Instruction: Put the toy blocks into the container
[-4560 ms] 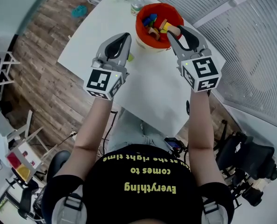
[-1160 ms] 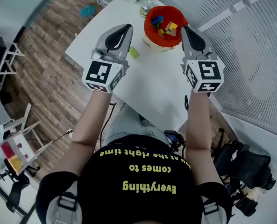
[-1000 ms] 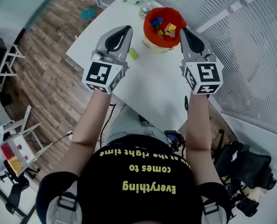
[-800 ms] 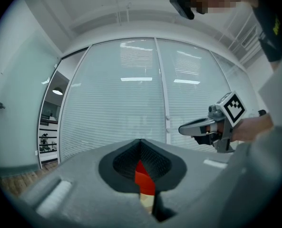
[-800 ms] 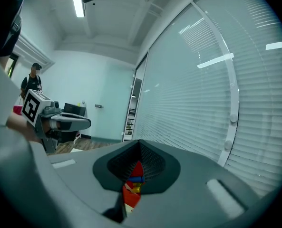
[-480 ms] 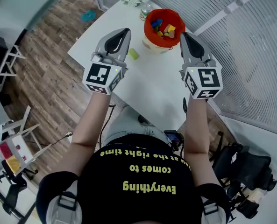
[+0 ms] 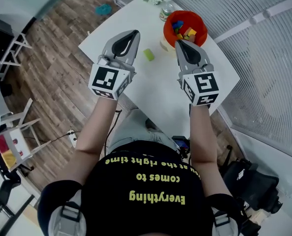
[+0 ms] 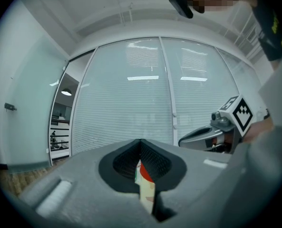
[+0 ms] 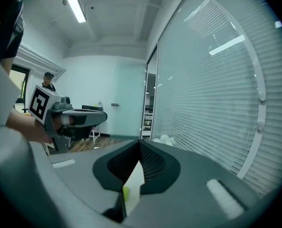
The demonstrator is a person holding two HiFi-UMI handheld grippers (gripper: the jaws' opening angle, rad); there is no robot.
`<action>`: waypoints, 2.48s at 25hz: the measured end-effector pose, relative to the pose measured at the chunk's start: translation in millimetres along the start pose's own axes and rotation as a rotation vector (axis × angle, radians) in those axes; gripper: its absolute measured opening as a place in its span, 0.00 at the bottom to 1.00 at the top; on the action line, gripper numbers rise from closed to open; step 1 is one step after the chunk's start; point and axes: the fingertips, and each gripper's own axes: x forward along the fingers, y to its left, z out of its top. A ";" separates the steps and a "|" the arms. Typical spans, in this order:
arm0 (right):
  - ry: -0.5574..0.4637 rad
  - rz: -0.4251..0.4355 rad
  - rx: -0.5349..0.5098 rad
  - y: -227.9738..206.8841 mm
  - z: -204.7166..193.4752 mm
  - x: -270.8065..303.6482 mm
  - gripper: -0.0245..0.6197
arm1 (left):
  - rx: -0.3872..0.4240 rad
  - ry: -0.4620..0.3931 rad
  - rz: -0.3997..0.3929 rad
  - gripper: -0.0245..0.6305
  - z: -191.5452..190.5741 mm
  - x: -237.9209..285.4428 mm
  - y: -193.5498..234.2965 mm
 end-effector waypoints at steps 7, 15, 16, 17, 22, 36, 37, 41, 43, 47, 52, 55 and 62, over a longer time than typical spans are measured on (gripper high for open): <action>0.040 0.093 -0.010 26.6 -15.9 30.0 0.05 | -0.012 0.020 0.077 0.04 -10.4 -20.5 23.6; 0.115 0.170 -0.006 54.4 -51.3 58.9 0.06 | -0.029 0.033 0.127 0.04 -23.8 -36.5 40.1; 0.129 0.178 -0.005 56.5 -56.9 61.9 0.06 | -0.031 0.035 0.133 0.04 -25.6 -38.0 41.9; 0.143 0.185 -0.005 58.2 -62.8 64.6 0.07 | -0.034 0.036 0.139 0.04 -27.4 -39.3 43.5; 0.222 0.215 0.003 62.6 -95.6 78.1 0.11 | -0.045 0.039 0.159 0.04 -36.2 -44.6 50.2; 0.403 0.233 -0.003 65.7 -172.1 112.5 0.24 | -0.094 0.092 0.220 0.04 -72.6 -56.4 67.0; 0.418 0.233 -0.003 65.3 -178.3 115.8 0.26 | -0.096 0.097 0.224 0.04 -74.9 -58.5 67.7; 0.481 0.236 -0.012 65.5 -203.2 127.3 0.29 | -0.106 0.111 0.233 0.04 -83.2 -65.4 70.2; 0.513 0.240 -0.015 65.7 -215.9 131.6 0.30 | -0.111 0.117 0.240 0.04 -86.8 -66.7 71.7; 0.564 0.242 -0.019 65.3 -236.6 137.2 0.30 | -0.117 0.125 0.246 0.04 -93.2 -68.4 73.0; 0.602 0.238 -0.008 66.8 -248.3 140.7 0.31 | -0.122 0.133 0.253 0.04 -97.1 -75.0 74.5; 0.627 0.235 -0.013 68.4 -255.1 142.9 0.34 | -0.124 0.137 0.253 0.04 -99.9 -77.0 76.2; 0.637 0.248 0.011 69.4 -260.6 143.8 0.32 | -0.123 0.146 0.252 0.04 -104.9 -75.3 77.7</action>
